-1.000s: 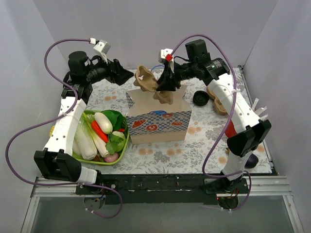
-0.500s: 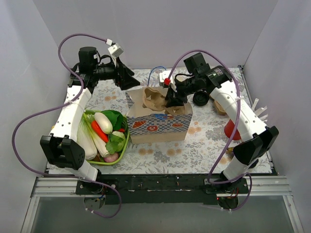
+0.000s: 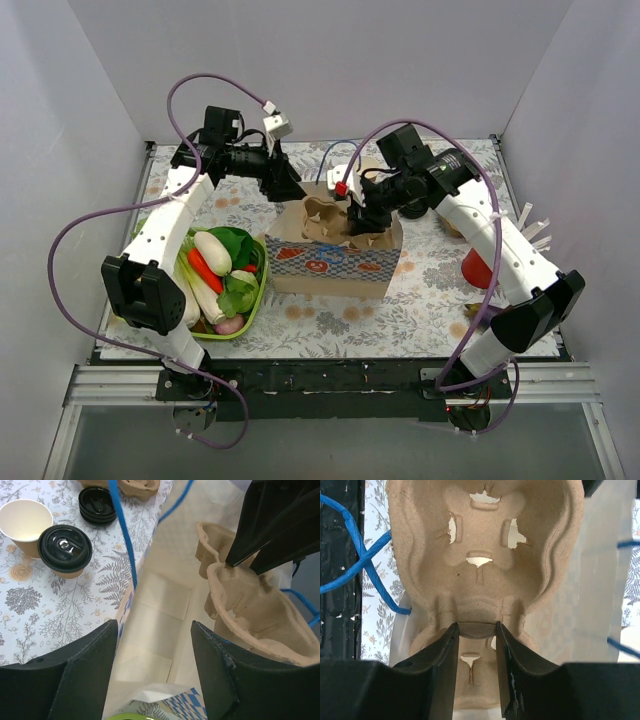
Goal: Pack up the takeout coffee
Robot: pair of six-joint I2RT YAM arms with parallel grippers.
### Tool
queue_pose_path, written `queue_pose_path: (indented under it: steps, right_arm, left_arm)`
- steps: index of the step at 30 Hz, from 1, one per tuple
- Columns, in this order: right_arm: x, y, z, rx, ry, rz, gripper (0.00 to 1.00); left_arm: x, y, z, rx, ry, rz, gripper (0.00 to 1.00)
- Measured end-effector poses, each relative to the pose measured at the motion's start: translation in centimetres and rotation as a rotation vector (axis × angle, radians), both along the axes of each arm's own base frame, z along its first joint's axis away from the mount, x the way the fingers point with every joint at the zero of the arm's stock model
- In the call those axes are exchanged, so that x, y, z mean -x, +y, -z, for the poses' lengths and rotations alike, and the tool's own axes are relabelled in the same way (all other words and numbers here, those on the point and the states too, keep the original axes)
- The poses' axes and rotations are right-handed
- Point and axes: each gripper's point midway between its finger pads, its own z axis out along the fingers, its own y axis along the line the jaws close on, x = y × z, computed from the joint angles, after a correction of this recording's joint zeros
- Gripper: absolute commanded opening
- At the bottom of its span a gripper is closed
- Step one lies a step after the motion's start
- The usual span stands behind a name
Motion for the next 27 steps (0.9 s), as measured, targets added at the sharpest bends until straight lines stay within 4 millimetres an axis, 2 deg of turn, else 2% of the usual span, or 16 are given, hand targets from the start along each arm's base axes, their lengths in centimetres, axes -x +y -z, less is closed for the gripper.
queue_pose_path:
  steps: [7,9,13,17,21,27]
  right_arm:
    - [1.0,-0.2,0.5,0.049,-0.019,-0.028,0.01]
    - [1.3,-0.3,0.6,0.061,-0.019,-0.037,0.01]
    - [1.7,-0.7,0.9,0.087,-0.019,-0.052,0.01]
    - [2.0,-1.1,0.9,0.111,-0.022,-0.056,0.01]
    - [2.1,-1.3,0.4,0.125,-0.032,-0.052,0.01]
    - [1.5,-1.1,0.7,0.200,-0.040,0.001,0.01]
  left_arm:
    - [0.6,-1.7,1.4,-0.076,-0.061,0.032,0.34]
    - [0.8,-2.2,1.6,-0.089,-0.073,0.040,0.33]
    - [0.7,-2.8,2.6,-0.113,-0.072,0.048,0.21]
    - [-0.1,-3.2,3.9,-0.144,-0.068,0.045,0.00]
    - [-0.9,-3.3,3.8,-0.157,-0.088,0.042,0.00]
    - [-0.6,-3.4,2.9,-0.144,-0.059,0.031,0.00]
